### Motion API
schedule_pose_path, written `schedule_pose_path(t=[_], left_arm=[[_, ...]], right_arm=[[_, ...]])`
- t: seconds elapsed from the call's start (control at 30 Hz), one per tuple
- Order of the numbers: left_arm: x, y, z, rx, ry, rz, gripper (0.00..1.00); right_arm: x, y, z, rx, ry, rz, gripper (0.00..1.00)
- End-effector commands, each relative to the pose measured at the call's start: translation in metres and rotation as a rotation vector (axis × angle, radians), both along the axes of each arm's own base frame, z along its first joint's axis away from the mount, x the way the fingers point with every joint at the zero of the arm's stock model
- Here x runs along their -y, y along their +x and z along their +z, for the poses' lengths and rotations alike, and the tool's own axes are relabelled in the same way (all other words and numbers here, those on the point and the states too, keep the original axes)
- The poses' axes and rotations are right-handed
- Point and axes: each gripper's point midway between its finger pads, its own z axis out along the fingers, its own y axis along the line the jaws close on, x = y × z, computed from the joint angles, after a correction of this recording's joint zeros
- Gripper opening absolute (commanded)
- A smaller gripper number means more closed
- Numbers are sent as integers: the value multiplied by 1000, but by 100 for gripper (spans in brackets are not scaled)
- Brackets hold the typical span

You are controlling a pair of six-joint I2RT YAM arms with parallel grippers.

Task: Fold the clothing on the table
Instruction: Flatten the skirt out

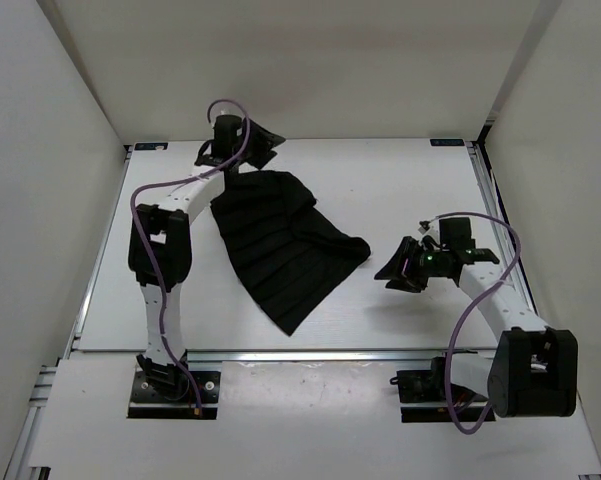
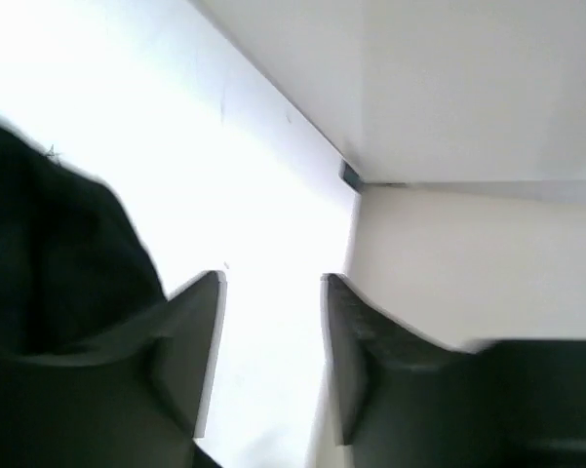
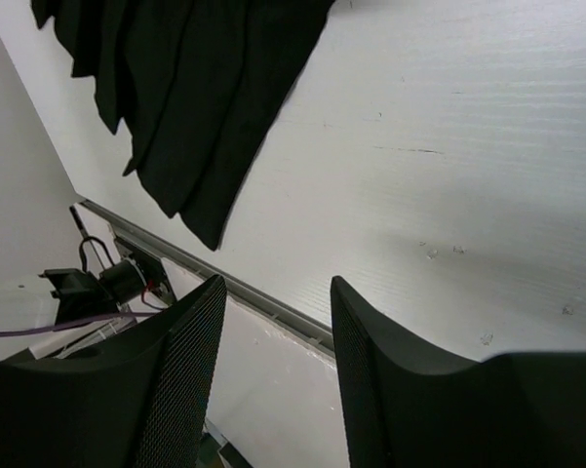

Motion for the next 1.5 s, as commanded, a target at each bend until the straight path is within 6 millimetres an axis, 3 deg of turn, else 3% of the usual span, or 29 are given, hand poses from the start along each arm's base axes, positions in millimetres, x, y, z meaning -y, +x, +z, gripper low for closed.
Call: schedule_pose_path(t=[0.0,0.03,0.13,0.23,0.33,0.43,0.5,0.53,0.63,0.7,0.73,0.87,1.03,1.17,1.23,1.4,1.47], left_arm=[[-19,-13,2,24,386,4,62],[-24,-18,-2,21,444,-4,68],[-26,-37,-9,20,496,-54,71],[-39,-76,-47,-41,686,-137,72],[-56,-99,-65,-64,868,-133,70],[-66,-115,-89,-95,990,-170,52],[-69,-117,-100,-102,1089,-210,31],[-69,-118,-115,-123,1157,-236,24],[-62,-113,-122,-122,1233,-288,13],[-59,-118,-142,-175,1282,-342,5],[-53,-121,-143,-188,1292,-368,0],[-46,-156,-171,-286,1337,-479,0],[-49,-230,-197,-406,1336,-639,0],[-34,-293,-195,-462,1146,-770,0],[-35,-313,-192,-479,1117,-787,0],[-37,-339,-178,-489,1060,-805,0],[-39,-345,-174,-502,1025,-790,0]], right_arm=[[2,3,11,54,49,-22,53],[2,4,11,66,50,-22,53],[2,3,7,42,65,-28,53],[-3,7,7,40,46,2,52],[-10,15,11,48,46,36,51],[-17,17,15,53,68,60,42],[-18,18,17,53,76,70,35],[-17,18,20,49,75,66,32],[-12,14,19,41,63,73,29],[-9,14,21,45,65,68,27],[-6,14,21,46,65,63,26],[6,18,25,61,65,24,30],[26,30,28,101,44,-19,42],[24,34,20,74,54,2,39],[16,33,14,48,57,31,34],[-8,29,-6,-31,43,110,23],[-15,30,-9,-60,40,137,12]])
